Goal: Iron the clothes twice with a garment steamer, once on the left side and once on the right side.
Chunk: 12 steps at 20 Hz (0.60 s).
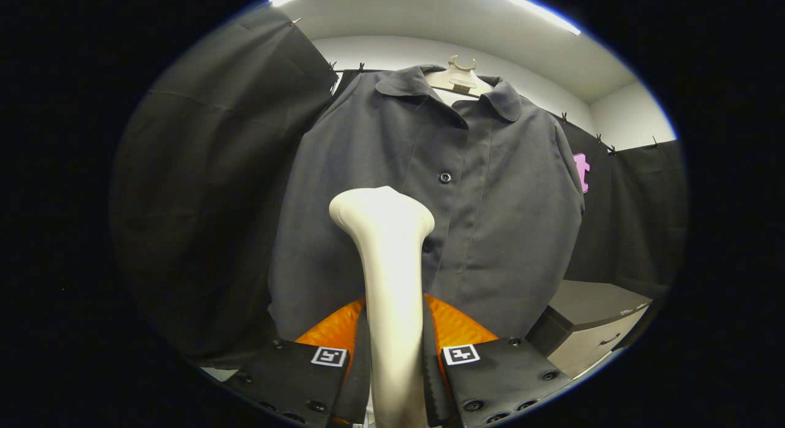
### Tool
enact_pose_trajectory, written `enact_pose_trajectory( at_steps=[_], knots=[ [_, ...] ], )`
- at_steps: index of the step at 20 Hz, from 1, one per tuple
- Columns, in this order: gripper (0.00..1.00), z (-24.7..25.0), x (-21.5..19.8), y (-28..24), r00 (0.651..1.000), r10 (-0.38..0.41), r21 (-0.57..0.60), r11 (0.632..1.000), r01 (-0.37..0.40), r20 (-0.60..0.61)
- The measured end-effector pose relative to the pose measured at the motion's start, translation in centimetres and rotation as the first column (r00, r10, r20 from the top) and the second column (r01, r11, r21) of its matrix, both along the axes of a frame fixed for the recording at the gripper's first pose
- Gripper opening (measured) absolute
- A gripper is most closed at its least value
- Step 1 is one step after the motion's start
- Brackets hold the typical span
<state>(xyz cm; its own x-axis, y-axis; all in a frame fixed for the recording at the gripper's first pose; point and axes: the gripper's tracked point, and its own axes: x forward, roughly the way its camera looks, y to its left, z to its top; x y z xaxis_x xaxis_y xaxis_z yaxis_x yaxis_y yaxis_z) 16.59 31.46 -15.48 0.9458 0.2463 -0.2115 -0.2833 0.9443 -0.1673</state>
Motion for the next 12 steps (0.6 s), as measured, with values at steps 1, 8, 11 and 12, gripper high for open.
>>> enact_pose_trajectory(
  at_steps=[1, 8, 11, 12],
  knots=[
    [0.43, -0.5, -0.4, 0.1, 1.000, 0.003, -0.003, 1.000, -0.003, -0.003],
    [0.43, -5.2, -3.4, -0.1, 0.998, 0.001, -0.013, 1.000, -0.001, -0.064],
    [0.43, -7.5, -4.4, -0.4, 0.996, -0.005, -0.029, 1.000, 0.002, -0.094],
    [0.43, -8.4, -4.7, -0.4, 0.994, -0.006, -0.034, 0.999, 0.002, -0.107]
  ],
)
